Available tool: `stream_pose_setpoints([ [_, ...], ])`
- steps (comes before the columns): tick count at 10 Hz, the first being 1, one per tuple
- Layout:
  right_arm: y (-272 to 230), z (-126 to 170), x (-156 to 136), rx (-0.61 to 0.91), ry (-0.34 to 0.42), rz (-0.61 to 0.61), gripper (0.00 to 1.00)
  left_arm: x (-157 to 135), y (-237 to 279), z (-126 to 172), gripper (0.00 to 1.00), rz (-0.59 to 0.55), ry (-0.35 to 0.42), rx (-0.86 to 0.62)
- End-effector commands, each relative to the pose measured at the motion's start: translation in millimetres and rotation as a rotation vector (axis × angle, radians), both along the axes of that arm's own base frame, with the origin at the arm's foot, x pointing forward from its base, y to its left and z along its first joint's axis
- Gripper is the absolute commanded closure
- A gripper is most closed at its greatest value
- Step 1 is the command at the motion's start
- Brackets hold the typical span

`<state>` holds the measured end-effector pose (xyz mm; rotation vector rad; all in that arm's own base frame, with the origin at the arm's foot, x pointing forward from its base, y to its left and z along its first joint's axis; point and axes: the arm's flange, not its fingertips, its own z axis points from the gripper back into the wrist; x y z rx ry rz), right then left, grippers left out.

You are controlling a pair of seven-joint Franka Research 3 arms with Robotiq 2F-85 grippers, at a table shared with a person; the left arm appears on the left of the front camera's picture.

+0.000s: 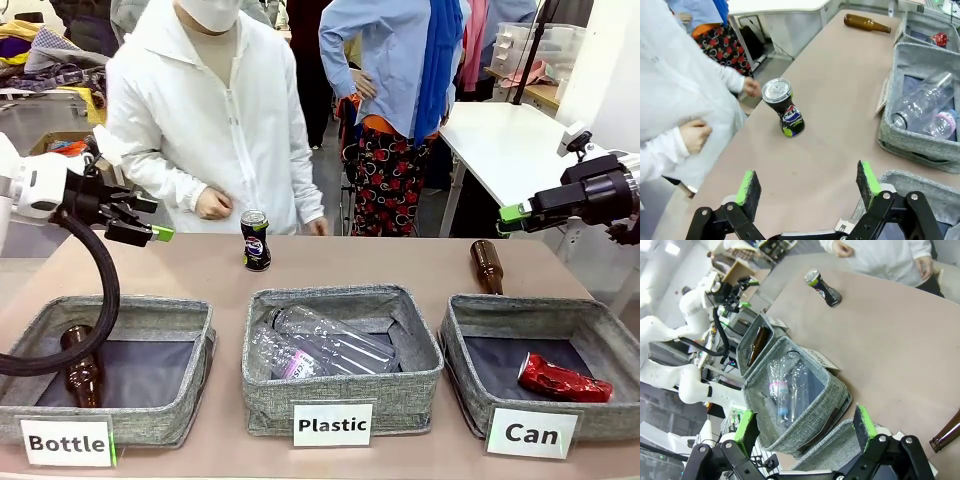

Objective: Sort the can waste into the basket.
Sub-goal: Pick up the can waste from the table and place it in the right Fabric basket.

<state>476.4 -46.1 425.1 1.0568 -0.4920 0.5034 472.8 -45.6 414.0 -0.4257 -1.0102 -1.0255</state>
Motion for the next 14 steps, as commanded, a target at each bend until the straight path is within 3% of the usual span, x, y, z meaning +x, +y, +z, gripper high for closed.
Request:
stream_pose_setpoints([
  [1, 0, 4, -1, -0.005, -0.004, 0.003, 0.00, -4, -1, 5, 0.00, -0.001, 0.016, 0.006],
  [2, 0, 4, -1, -0.005, -0.004, 0.003, 0.00, 0, 0, 0, 0.00, 0.000, 0.000, 0.000],
  [4, 0, 4, -1, -0.005, -0.004, 0.003, 0.00, 46, -17, -10, 0.00, -0.181, 0.028, 0.007],
  [12, 0, 4, -1, -0.005, -0.004, 0.003, 0.00, 166, -65, -93, 0.00, -0.211, 0.151, 0.047],
  [14, 0, 4, -1, -0.005, -0.004, 0.003, 0.00, 186, -79, -110, 0.00, -0.219, 0.144, 0.071],
])
